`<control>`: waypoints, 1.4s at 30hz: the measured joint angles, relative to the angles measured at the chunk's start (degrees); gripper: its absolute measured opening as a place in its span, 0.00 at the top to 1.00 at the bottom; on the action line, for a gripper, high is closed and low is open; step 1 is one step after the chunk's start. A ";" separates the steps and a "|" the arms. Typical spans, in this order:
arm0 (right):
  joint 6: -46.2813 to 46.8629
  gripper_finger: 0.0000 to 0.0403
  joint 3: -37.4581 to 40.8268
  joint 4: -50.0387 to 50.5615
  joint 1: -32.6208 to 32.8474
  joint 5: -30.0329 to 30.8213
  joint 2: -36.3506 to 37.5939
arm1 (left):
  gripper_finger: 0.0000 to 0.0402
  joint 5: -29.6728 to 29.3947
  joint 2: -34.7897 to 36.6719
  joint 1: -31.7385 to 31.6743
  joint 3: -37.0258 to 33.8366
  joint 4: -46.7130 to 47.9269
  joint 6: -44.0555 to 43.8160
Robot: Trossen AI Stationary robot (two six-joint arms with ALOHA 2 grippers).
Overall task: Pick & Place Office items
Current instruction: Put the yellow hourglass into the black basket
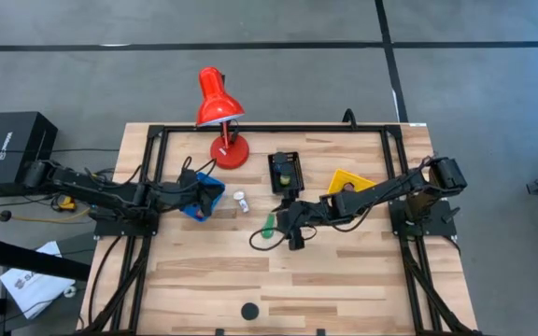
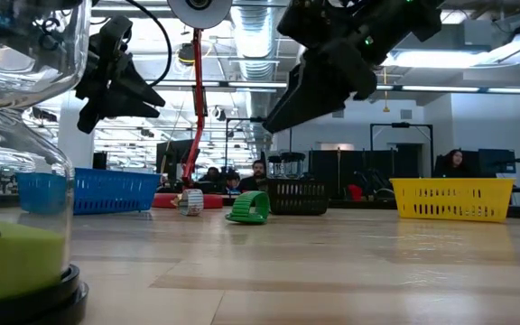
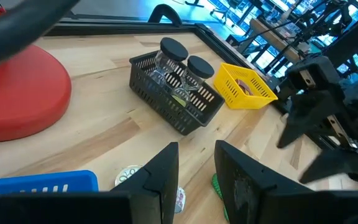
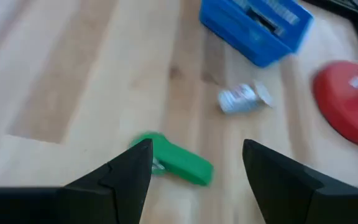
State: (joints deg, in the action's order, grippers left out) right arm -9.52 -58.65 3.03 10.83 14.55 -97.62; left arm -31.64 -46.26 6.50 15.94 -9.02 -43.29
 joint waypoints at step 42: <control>1.09 0.41 0.00 1.39 0.00 -16.27 0.00 | 0.75 12.59 -25.38 19.25 16.47 -31.41 34.38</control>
State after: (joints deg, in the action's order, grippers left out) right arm -8.43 -58.65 4.43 10.83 -1.72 -97.62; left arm -19.05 -71.64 25.75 32.41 -40.42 -8.91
